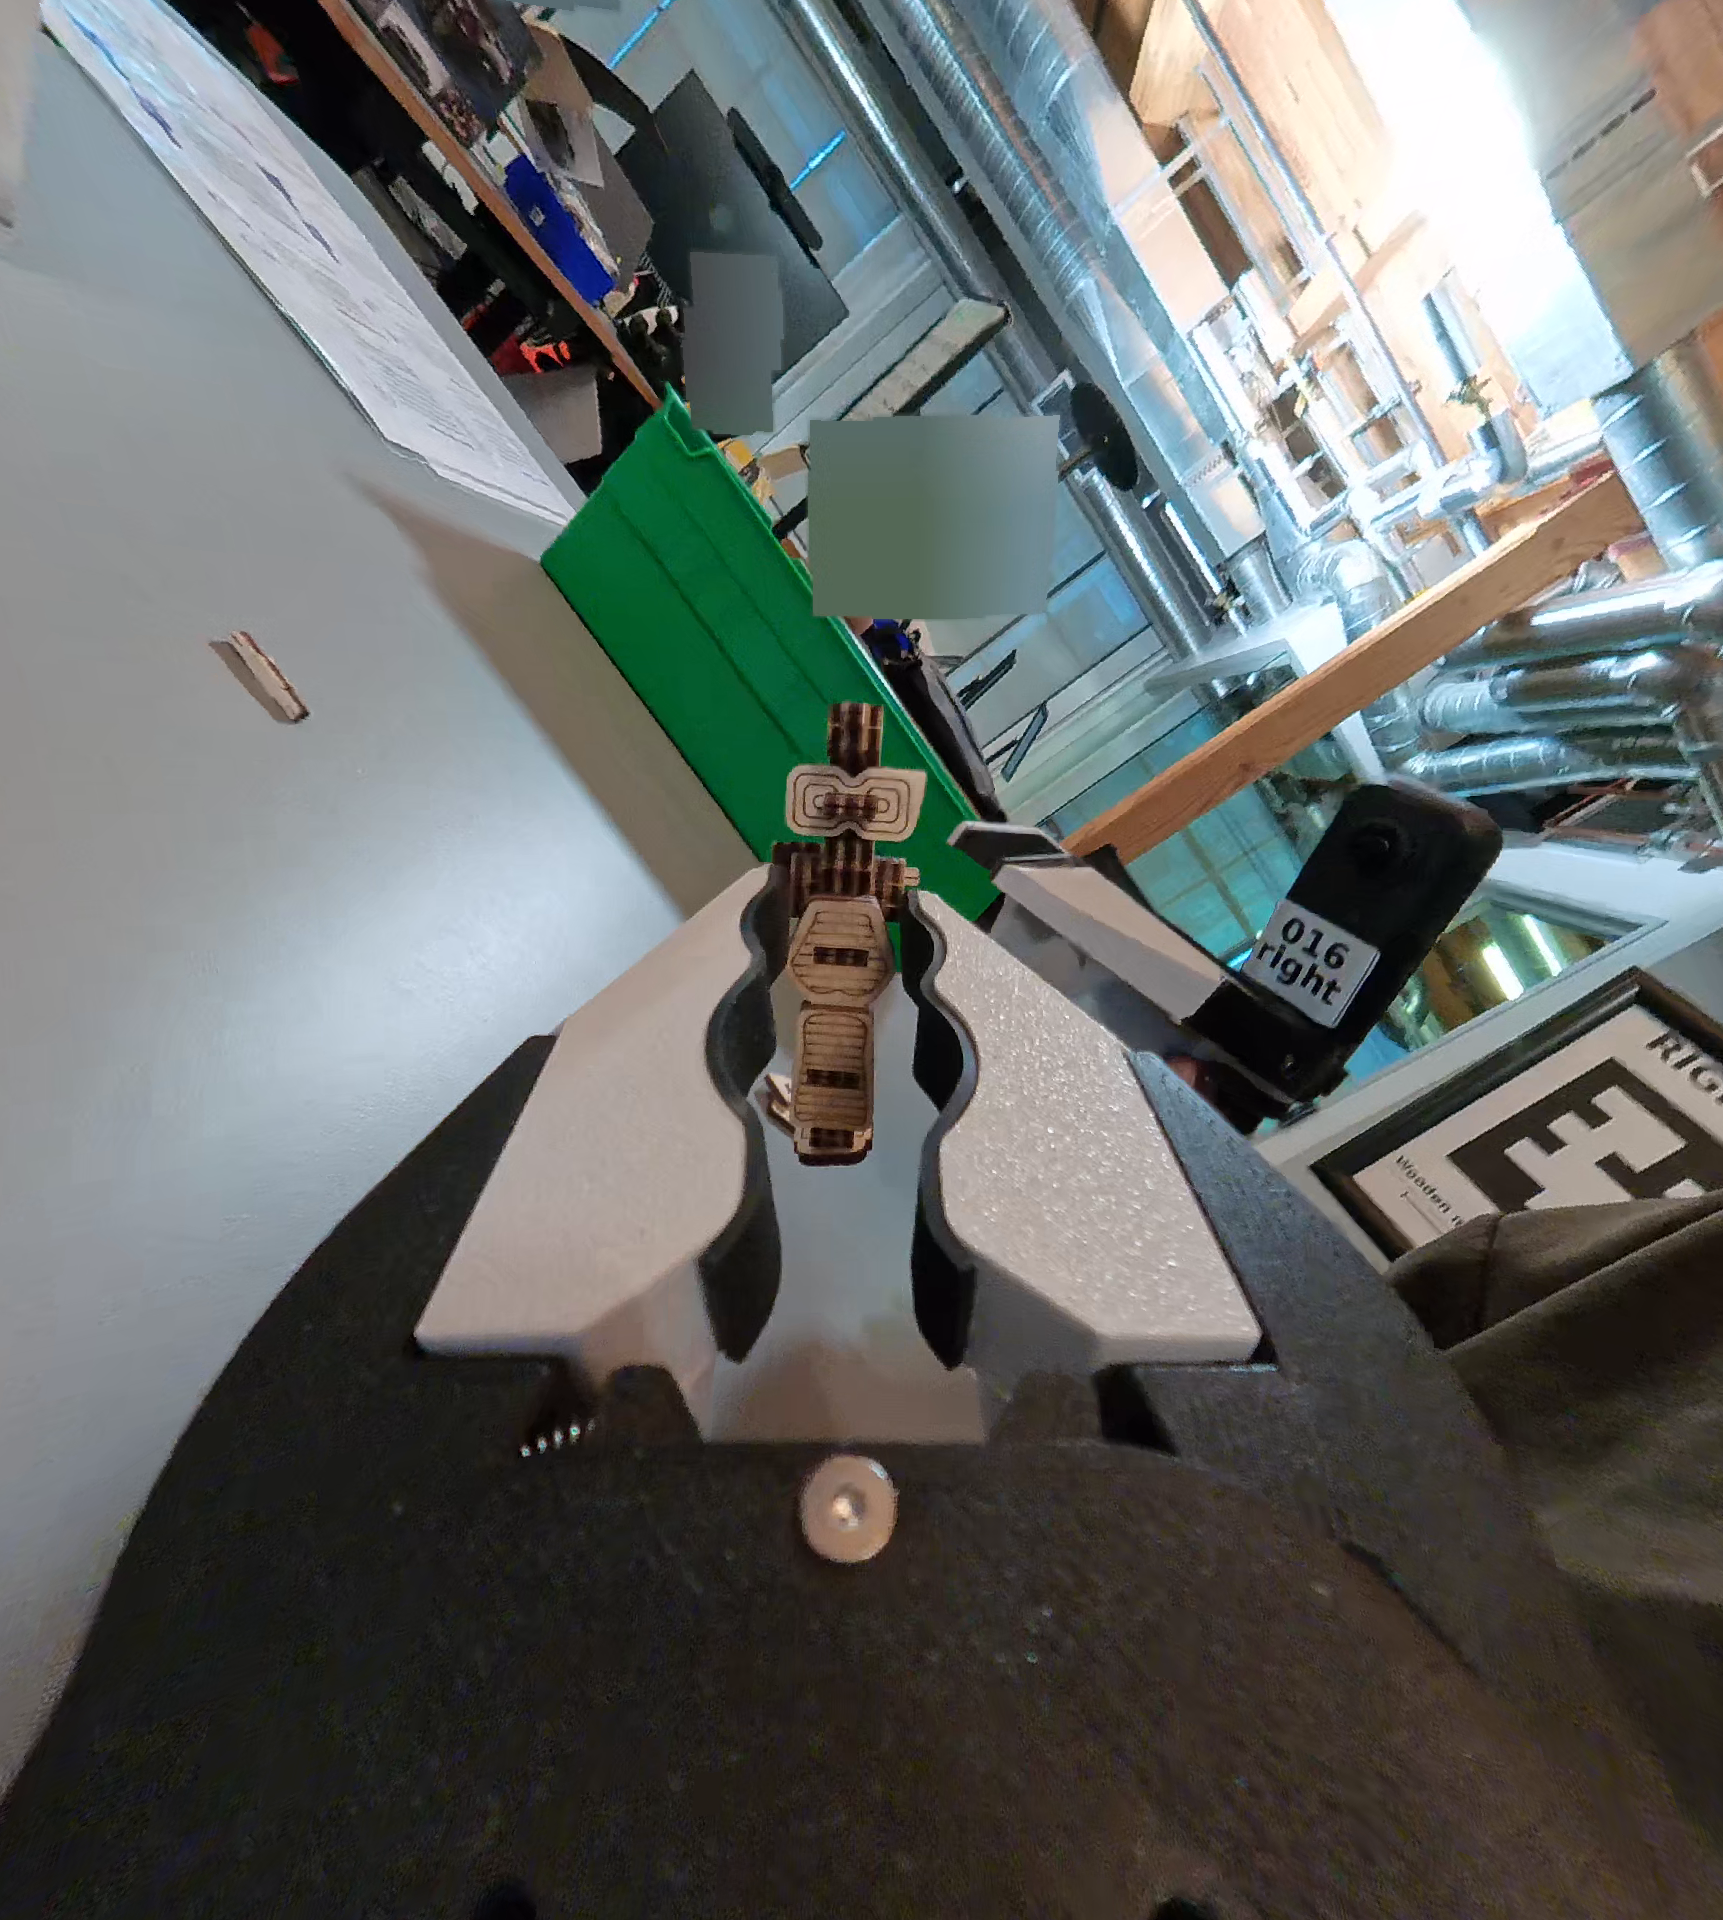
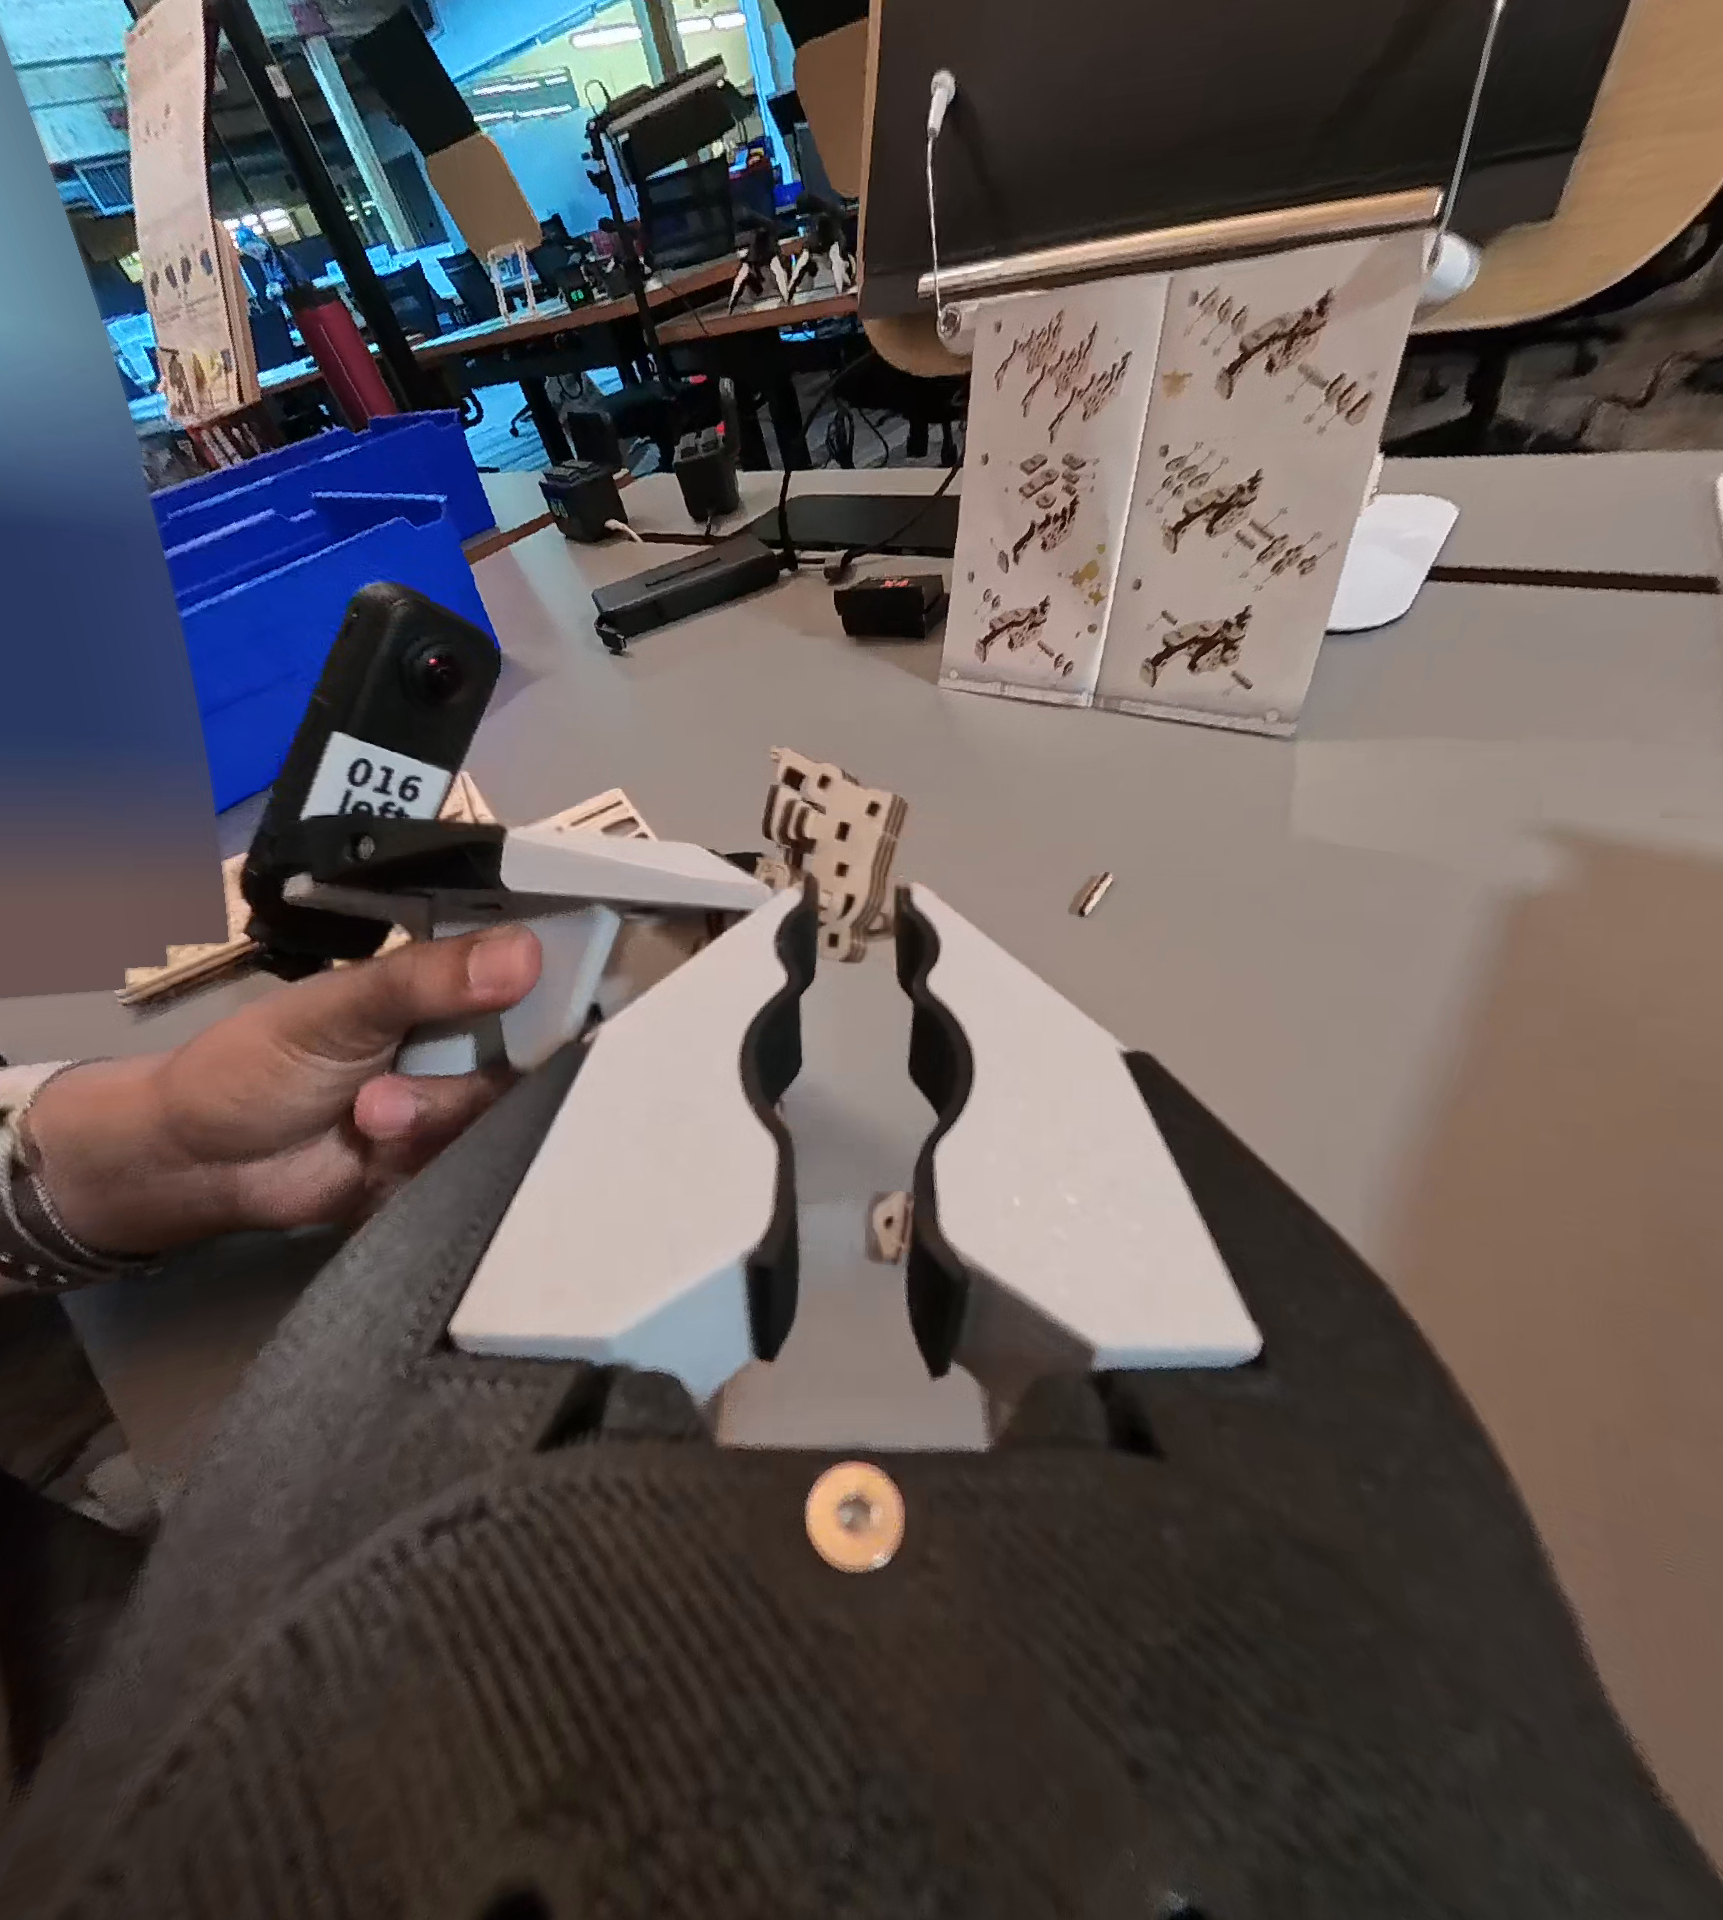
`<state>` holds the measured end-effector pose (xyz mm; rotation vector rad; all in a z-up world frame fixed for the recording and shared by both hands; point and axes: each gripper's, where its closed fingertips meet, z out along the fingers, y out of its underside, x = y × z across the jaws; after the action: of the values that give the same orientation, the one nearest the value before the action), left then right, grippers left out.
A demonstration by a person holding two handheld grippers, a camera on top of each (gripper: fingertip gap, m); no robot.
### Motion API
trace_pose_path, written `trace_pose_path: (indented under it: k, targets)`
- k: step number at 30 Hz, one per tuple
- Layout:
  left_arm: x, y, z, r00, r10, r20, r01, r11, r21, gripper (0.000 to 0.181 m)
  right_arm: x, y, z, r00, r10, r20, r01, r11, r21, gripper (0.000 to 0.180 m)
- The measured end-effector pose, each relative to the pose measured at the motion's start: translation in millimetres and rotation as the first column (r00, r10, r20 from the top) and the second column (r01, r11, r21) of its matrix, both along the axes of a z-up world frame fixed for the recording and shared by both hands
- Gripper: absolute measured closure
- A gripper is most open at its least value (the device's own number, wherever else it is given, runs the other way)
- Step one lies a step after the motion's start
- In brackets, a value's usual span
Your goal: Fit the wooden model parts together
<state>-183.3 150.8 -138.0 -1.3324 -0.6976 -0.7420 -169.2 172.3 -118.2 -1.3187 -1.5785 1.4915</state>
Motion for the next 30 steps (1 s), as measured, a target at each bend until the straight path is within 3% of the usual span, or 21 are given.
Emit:
trace_pose_path:
  k: [4, 7, 11, 16, 19, 24, 30]
  targets:
    - [-16, -9, 3, 0.993, 0.049, 0.109, -0.056, 0.996, 0.063, 0.163, 5, 7, -7, 0.999, 0.055, 0.004, -0.054, 0.982, 0.184, 0.17]
    - [-20, -12, 3, 0.986, 0.052, 0.155, -0.067, 0.994, 0.087, 0.164, 15, 1, -33, 0.975, 0.165, 0.15, -0.203, 0.935, 0.29, 0.171]
    - [-18, -10, 3, 0.99, 0.047, 0.136, -0.058, 0.995, 0.075, 0.164, 21, 2, -81, 0.912, 0.16, 0.377, -0.295, 0.895, 0.334, 0.161]
    - [-18, -10, 3, 0.989, 0.043, 0.14, -0.054, 0.996, 0.076, 0.163, 23, 0, -106, 0.866, 0.149, 0.478, -0.334, 0.883, 0.33, 0.161]
    - [-17, -10, 2, 0.99, 0.039, 0.138, -0.05, 0.996, 0.074, 0.163, 21, -1, -107, 0.864, 0.141, 0.483, -0.328, 0.886, 0.327, 0.175]
    - [-17, -10, 2, 0.99, 0.04, 0.135, -0.05, 0.996, 0.071, 0.163, 23, -4, -104, 0.857, 0.172, 0.485, -0.345, 0.892, 0.293, 0.176]
    - [-12, -8, 2, 0.994, 0.033, 0.1, -0.039, 0.998, 0.053, 0.163, 24, -3, -64, 0.899, 0.255, 0.356, -0.322, 0.936, 0.143, 0.177]
